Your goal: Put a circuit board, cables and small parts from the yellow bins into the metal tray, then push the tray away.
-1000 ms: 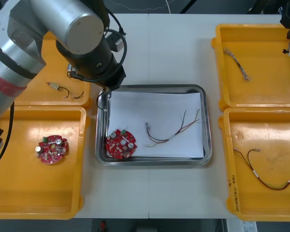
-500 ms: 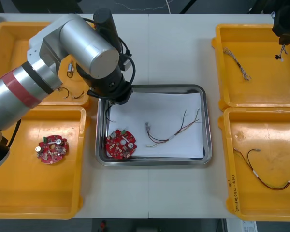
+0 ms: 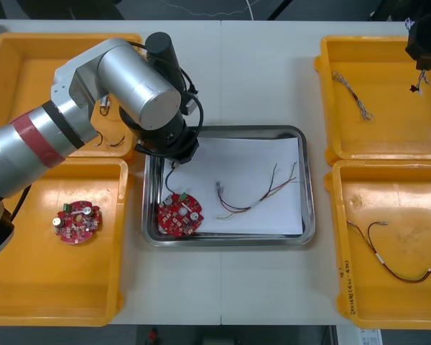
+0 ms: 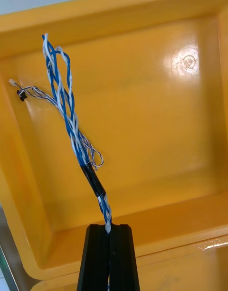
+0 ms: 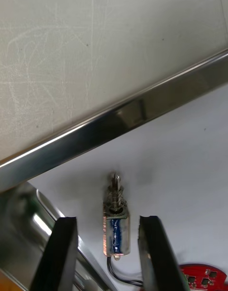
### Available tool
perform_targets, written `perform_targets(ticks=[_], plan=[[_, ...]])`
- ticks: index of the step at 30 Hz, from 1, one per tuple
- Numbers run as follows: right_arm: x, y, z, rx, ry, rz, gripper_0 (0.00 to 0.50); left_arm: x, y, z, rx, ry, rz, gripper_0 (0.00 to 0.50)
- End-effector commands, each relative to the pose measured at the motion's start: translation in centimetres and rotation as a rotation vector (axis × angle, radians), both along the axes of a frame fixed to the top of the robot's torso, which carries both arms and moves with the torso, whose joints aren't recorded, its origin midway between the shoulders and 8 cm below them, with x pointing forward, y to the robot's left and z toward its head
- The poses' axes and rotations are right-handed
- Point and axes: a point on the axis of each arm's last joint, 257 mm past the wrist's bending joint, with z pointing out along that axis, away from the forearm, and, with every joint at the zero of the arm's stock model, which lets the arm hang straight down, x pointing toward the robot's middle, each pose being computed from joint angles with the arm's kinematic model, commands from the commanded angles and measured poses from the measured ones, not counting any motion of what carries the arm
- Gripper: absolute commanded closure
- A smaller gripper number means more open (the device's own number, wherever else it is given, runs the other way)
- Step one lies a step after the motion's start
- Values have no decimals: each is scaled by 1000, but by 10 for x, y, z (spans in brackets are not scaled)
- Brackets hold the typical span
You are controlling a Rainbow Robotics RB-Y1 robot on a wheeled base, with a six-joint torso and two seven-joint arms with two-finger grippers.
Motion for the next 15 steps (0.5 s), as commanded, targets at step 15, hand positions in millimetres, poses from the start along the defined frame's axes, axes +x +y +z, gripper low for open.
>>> perform_targets(ticks=[15], plan=[[-1, 14, 2, -25, -31, 75, 500, -13, -27, 56, -84, 2, 90, 0]])
